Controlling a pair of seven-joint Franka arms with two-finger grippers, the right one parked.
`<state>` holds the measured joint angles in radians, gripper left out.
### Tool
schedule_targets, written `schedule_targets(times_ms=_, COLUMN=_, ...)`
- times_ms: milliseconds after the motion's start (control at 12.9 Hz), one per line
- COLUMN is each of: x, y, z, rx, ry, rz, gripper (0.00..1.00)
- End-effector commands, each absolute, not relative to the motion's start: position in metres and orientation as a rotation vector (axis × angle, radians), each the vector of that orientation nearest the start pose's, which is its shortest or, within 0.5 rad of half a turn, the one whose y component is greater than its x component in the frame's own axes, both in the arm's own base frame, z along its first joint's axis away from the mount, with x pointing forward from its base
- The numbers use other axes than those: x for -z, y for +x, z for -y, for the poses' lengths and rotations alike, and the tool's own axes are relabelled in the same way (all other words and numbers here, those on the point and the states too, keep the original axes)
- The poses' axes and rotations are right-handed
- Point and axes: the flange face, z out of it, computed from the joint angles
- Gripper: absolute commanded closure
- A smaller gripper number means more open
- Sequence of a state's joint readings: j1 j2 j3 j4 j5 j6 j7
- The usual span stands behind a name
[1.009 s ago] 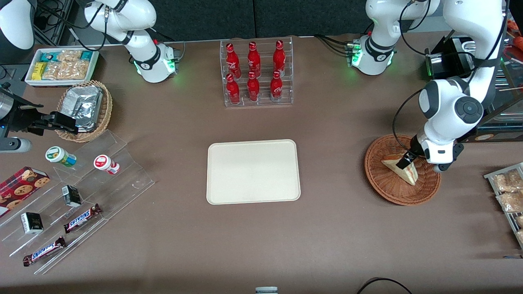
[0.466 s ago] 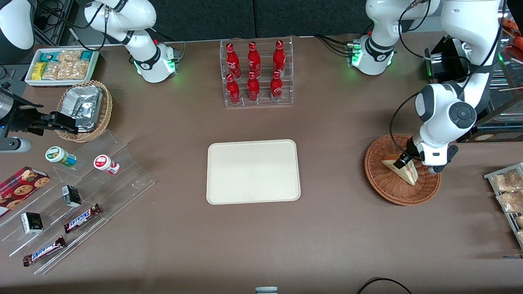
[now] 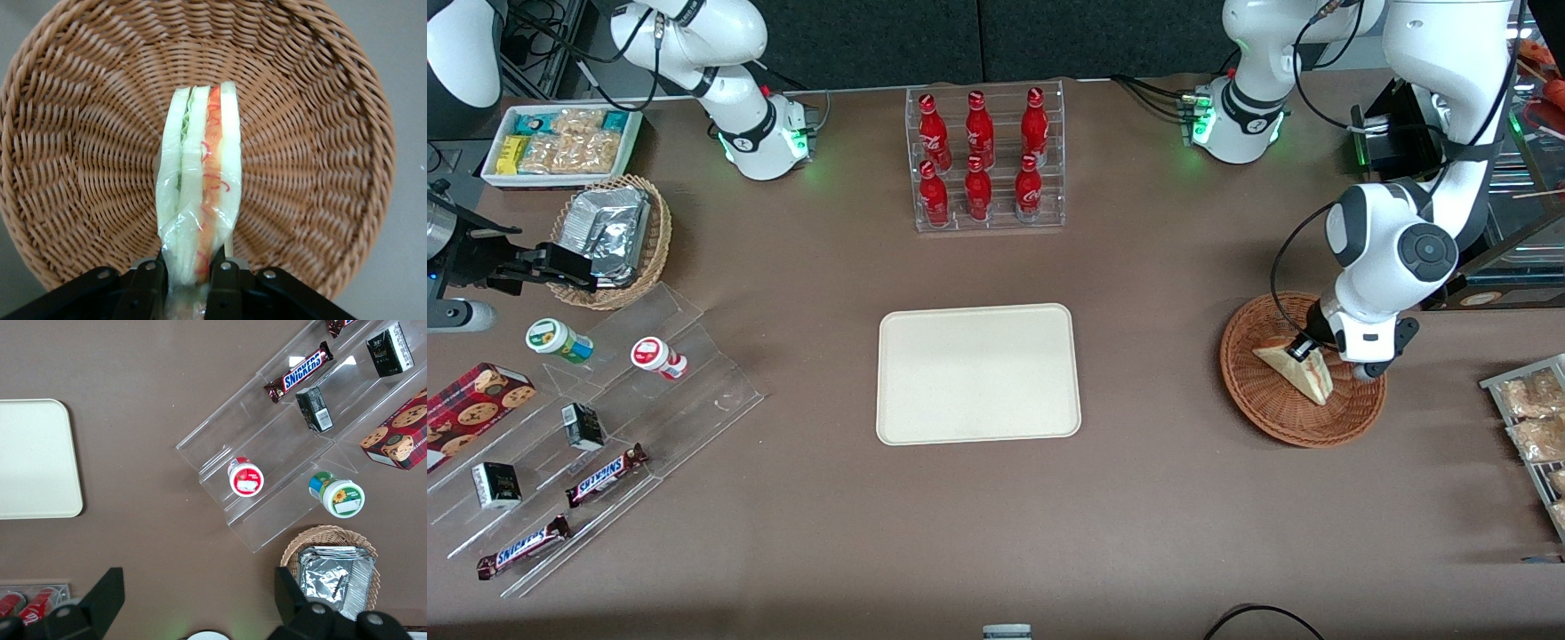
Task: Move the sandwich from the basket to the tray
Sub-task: 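Lift the sandwich and carry it with the left gripper over the tray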
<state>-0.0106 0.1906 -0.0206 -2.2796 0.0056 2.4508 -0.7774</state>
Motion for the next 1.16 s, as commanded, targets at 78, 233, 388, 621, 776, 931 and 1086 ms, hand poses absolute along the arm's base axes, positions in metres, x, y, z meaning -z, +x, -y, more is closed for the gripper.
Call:
schedule_targets(times_ms=78, x=-0.35, y=0.545, z=0.048, rx=-0.109, ry=-2.883, rz=0.979, gripper=0.76)
schedule_targets(times_ms=233, x=-0.395, y=0.558, z=0.08, rx=-0.172, ry=-2.855, rz=0.87, gripper=0.76)
schedule_targets(times_ms=388, x=-0.429, y=0.563, z=0.109, rx=-0.163, ry=-2.872, rz=0.813, gripper=0.76)
schedule_targets(times_ms=621, x=-0.437, y=0.562, z=0.183, rx=-0.139, ry=-2.928, rz=0.65, gripper=0.76)
schedule_targets(times_ms=776, x=-0.429, y=0.569, z=0.243, rx=-0.116, ry=-2.957, rz=0.545, gripper=0.76)
schedule_targets(times_ms=931, x=-0.413, y=0.578, z=0.287, rx=-0.114, ry=-2.976, rz=0.452, gripper=0.76)
schedule_targets(times_ms=1086, x=-0.392, y=0.574, z=0.345, rx=-0.135, ry=-3.004, rz=0.364, gripper=0.76)
